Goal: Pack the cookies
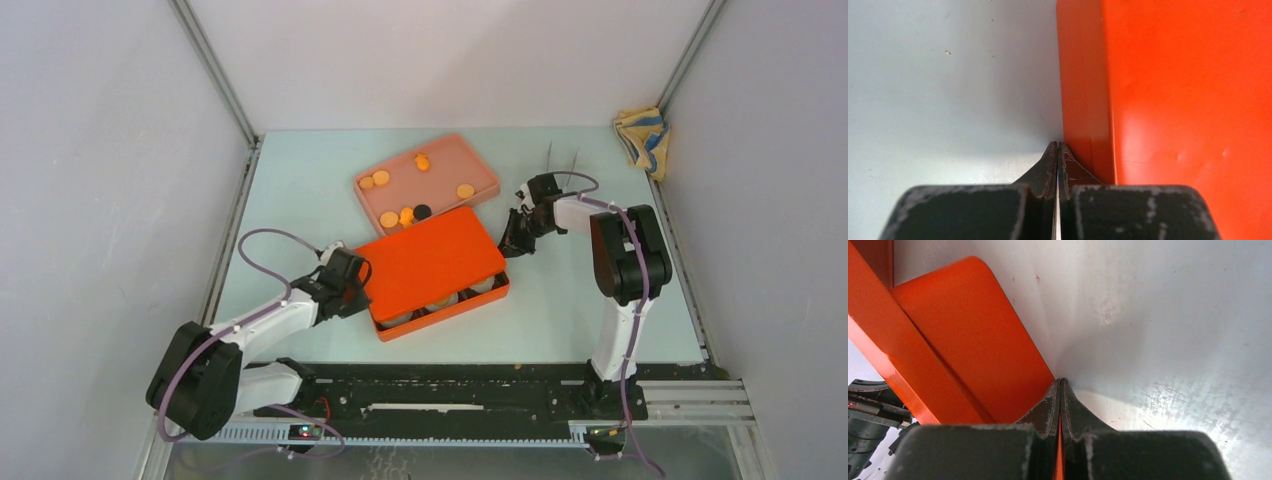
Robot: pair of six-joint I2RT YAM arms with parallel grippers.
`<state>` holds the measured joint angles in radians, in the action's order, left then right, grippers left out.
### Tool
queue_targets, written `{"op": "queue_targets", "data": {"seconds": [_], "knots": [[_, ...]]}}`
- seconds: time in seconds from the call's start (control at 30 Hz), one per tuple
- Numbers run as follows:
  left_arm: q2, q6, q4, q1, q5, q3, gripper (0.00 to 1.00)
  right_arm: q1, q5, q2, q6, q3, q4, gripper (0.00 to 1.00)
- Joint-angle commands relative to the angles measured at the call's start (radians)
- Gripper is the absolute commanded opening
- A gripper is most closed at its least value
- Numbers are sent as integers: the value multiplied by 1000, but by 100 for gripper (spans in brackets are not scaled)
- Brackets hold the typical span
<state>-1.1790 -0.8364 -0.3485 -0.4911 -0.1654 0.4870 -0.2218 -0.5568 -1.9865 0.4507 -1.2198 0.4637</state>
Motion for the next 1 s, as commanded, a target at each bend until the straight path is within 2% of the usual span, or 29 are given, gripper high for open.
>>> {"op": "queue_targets", "data": {"seconds": [0.0,0.1,0.2,0.33,0.47,0.67,0.83,0.97], "knots": [[-13,-35,212,-21,135,85,0,-80,-135,4,21,-18,51,4],[13,-34,156,-3,92,78,0,-59,-86,48,15,-6,41,5],[56,-26,156,85,123,55,0,-22,-158,61,34,-18,9,6],[50,24,162,171,158,84,0,-55,-180,-4,-36,-120,135,6],[-34,33,196,178,229,150,0,-111,-235,-22,16,-98,68,6],[-249,-16,392,178,371,218,0,-169,-294,-79,115,-120,-44,5],[-381,9,394,178,384,333,0,-171,-314,-146,120,-219,-26,5],[-374,31,342,179,383,359,0,-154,-244,-128,97,-220,13,6]]}}
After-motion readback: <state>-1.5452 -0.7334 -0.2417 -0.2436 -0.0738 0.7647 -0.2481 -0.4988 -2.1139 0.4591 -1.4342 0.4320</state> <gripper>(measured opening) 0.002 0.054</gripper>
